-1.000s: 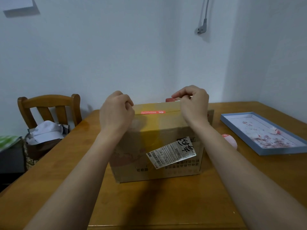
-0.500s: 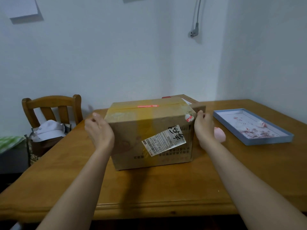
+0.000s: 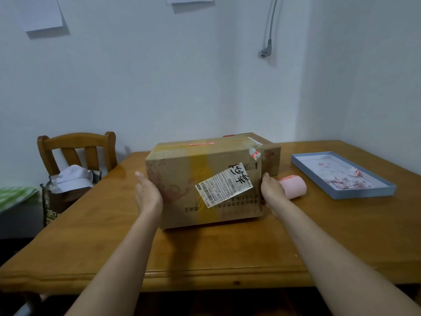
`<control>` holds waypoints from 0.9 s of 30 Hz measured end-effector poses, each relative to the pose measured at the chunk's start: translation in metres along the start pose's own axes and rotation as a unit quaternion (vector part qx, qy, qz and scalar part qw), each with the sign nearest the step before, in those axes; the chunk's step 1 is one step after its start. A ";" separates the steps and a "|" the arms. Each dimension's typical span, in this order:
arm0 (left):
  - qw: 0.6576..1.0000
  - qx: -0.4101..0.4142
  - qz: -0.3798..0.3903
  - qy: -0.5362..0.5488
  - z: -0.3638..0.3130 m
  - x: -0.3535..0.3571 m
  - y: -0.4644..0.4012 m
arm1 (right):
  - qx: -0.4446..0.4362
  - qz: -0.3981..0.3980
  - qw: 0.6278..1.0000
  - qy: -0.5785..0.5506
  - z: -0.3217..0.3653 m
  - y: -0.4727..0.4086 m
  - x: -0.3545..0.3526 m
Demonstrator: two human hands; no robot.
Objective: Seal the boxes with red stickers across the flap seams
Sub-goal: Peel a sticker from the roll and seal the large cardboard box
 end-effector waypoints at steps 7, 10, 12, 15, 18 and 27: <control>0.997 0.054 -0.052 -0.030 -0.020 -0.015 -0.011 | -0.075 0.016 0.997 0.016 0.034 0.008 0.001; 0.995 0.064 -0.066 -0.042 -0.028 -0.021 -0.019 | -0.099 0.015 0.995 0.021 0.045 0.004 0.004; 0.995 0.063 -0.070 -0.045 -0.032 -0.024 -0.023 | -0.113 0.020 0.993 0.020 0.051 0.003 0.006; 0.995 0.053 -0.075 -0.050 -0.033 -0.027 -0.030 | -0.131 0.022 0.991 0.024 0.056 0.004 0.010; 0.994 0.055 -0.081 -0.055 -0.033 -0.031 -0.037 | -0.147 0.024 0.989 0.026 0.054 0.000 0.012; 0.990 0.028 -0.092 -0.100 -0.040 -0.047 -0.051 | -0.174 0.018 0.984 0.019 0.065 -0.002 0.025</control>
Point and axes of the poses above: each hand's wrist, its own y-axis away from the middle knuckle, its own x-axis out of the palm, z = x × y, the point moved 4 cm from there along -y, towards the middle knuckle, and after that the axes turned 3 degrees about x, right-handed, at the moved point
